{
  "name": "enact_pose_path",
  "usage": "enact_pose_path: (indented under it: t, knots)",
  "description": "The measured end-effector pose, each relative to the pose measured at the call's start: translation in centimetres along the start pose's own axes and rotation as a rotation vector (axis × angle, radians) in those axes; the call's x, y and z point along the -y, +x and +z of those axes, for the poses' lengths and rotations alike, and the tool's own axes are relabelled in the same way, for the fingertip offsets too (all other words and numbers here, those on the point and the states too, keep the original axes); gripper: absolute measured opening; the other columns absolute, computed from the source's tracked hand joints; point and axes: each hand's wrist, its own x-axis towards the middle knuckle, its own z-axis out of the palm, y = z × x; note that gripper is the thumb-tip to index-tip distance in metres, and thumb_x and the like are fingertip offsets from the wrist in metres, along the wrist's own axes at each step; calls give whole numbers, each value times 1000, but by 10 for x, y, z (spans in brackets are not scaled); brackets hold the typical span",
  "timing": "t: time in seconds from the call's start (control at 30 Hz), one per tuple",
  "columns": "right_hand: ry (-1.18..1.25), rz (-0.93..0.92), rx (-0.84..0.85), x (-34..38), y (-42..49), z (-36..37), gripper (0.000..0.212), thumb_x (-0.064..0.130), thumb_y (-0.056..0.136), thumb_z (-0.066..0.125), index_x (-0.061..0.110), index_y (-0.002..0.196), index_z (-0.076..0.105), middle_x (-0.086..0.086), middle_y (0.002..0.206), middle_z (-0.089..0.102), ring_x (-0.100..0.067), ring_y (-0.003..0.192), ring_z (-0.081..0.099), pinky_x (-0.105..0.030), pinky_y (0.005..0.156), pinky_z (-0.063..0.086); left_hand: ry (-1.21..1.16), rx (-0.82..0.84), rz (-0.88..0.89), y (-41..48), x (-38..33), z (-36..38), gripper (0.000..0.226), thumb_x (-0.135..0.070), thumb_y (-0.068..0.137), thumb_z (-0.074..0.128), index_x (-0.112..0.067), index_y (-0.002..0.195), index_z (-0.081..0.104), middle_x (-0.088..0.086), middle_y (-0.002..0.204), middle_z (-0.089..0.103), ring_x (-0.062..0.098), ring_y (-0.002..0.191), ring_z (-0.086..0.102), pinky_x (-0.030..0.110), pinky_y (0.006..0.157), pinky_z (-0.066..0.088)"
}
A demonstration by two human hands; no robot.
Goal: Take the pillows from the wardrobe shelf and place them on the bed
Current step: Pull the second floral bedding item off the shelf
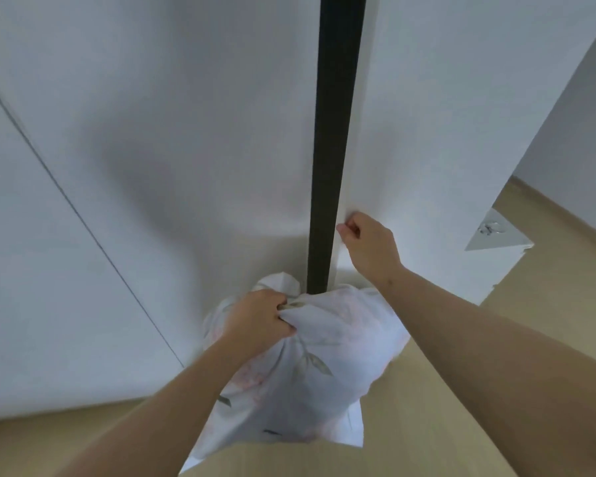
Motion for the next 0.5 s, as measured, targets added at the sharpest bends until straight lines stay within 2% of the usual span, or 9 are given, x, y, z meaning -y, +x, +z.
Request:
enact_pose_path:
  t: [0.07, 0.2, 0.3, 0.4, 0.5]
  knots:
    - [-61, -4, 16, 4, 13, 7, 22, 28, 97, 44, 11, 85, 51, 0, 69, 53, -22, 68, 55, -39, 78, 52, -20, -35, -31, 6, 8, -9, 36, -27, 76, 67, -30, 53, 39, -16, 56, 40, 9, 65, 45, 10, 46, 22]
    - [-237, -9, 17, 15, 34, 18, 24, 30, 98, 38, 15, 84, 50, -5, 76, 58, -31, 80, 58, -48, 83, 51, -53, -79, -57, 17, 23, -15, 43, -24, 73, 69, -28, 47, 35, -13, 53, 41, 10, 59, 46, 13, 45, 23]
    - [-268, 27, 50, 21, 49, 22, 20, 25, 98, 34, 15, 88, 48, -7, 82, 56, -30, 90, 49, -41, 81, 44, -71, -100, -69, 25, 31, -18, 45, -23, 70, 70, -25, 46, 33, -10, 51, 41, 12, 58, 45, 17, 44, 24]
    - [-282, 66, 100, 26, 59, 25, 14, 17, 97, 29, 18, 90, 41, -5, 86, 51, -27, 91, 39, -37, 76, 31, -85, -109, -83, 34, 36, -20, 44, -22, 70, 70, -24, 45, 34, -9, 51, 41, 14, 60, 46, 23, 46, 27]
    - [-257, 108, 138, 31, 69, 29, 15, 7, 91, 29, 18, 92, 39, -5, 90, 50, -27, 91, 36, -37, 78, 30, -105, -119, -94, 44, 40, -18, 44, -21, 69, 71, -23, 45, 34, -9, 51, 42, 17, 65, 50, 27, 52, 28]
